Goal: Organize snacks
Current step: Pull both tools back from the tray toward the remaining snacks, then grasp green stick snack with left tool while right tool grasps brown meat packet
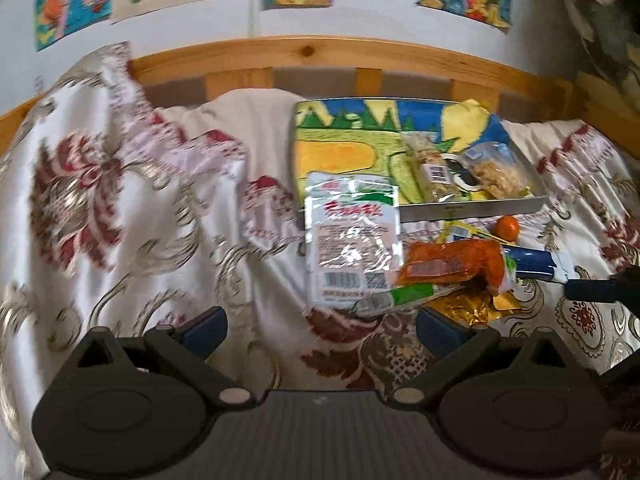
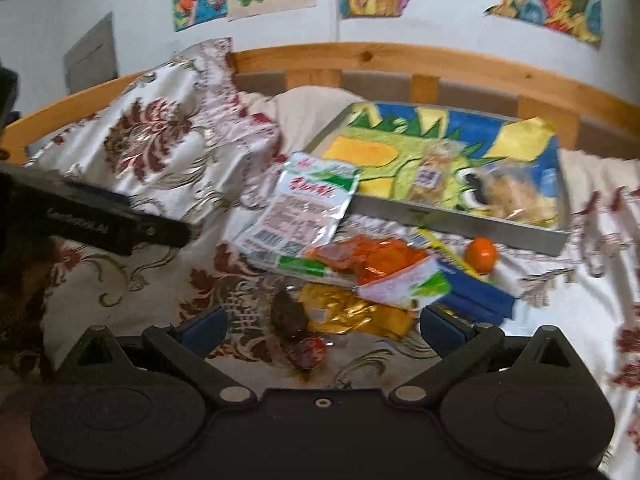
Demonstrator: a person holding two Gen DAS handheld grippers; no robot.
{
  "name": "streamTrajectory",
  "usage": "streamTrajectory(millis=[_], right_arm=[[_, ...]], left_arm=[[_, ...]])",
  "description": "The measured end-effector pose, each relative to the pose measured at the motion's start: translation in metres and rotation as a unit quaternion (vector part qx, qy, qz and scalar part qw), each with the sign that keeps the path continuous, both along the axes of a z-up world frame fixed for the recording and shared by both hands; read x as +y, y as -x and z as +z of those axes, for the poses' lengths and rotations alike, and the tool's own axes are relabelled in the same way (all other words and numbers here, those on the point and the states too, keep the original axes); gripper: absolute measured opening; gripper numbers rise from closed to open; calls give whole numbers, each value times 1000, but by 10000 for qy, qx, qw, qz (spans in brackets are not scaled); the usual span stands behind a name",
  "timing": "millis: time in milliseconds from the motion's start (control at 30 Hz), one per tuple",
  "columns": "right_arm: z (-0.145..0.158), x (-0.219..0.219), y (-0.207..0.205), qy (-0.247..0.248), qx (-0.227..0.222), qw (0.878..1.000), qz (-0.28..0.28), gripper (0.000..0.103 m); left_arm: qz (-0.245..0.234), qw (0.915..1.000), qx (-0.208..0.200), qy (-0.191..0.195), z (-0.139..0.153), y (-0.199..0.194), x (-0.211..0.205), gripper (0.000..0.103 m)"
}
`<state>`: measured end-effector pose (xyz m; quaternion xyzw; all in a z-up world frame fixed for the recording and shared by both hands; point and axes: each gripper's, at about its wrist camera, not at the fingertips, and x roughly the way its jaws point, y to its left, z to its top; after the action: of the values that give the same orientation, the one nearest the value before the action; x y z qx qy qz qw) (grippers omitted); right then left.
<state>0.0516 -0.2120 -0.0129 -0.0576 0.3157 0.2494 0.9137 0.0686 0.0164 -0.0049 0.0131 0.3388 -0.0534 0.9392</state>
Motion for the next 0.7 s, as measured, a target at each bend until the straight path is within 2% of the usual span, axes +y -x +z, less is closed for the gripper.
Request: streamTrajectory(millis=[133, 267, 400, 533, 700], right_arm=[[-10, -1, -11, -16, 75, 9997, 231, 102], [-18, 0, -18, -77, 47, 9992, 396, 102], [-25, 5, -19, -64, 12, 9984, 556, 90], [-31, 11, -15, 186, -104, 9962, 844, 82], [-41, 18, -23, 310, -46, 9939, 1058, 57]], left_arm=[[29, 9992, 74, -391, -4, -18, -7, 103], [-117, 9989, 161, -421, -10, -34, -8, 102], [-577, 9965, 238, -562, -16, -49, -14, 102], [-1027, 9900, 424, -868, -25, -63, -23, 102], [-1486, 9819, 407, -1099, -31, -73, -32, 102]])
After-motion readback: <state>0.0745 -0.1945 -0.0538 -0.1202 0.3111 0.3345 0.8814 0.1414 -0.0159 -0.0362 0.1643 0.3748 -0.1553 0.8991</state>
